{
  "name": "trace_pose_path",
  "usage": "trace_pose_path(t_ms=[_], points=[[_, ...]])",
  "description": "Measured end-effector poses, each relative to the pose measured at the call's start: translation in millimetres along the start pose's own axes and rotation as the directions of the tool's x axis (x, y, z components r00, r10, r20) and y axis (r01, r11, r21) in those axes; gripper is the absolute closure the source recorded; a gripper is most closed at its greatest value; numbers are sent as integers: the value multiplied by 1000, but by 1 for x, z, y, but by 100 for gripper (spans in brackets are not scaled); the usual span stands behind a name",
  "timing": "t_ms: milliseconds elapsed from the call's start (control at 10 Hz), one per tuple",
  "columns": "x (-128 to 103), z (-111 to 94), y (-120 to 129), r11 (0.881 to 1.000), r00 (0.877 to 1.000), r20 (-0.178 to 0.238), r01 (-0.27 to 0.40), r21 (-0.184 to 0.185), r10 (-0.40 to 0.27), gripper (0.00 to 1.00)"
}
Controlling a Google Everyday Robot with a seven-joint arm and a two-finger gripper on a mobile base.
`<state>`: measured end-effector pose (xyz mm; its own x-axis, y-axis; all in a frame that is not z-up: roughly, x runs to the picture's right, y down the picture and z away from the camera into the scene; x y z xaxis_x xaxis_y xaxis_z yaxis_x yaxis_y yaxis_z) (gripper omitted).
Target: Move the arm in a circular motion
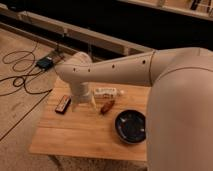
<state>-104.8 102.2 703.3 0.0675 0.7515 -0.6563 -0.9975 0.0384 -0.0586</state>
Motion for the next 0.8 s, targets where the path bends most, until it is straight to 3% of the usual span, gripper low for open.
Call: trace_pose_path(t_ms=[500,800], points=[[13,-12,2,999,1000,5,-28,-20,28,35],[31,-21,-23,995,995,-1,-101,-14,100,35]])
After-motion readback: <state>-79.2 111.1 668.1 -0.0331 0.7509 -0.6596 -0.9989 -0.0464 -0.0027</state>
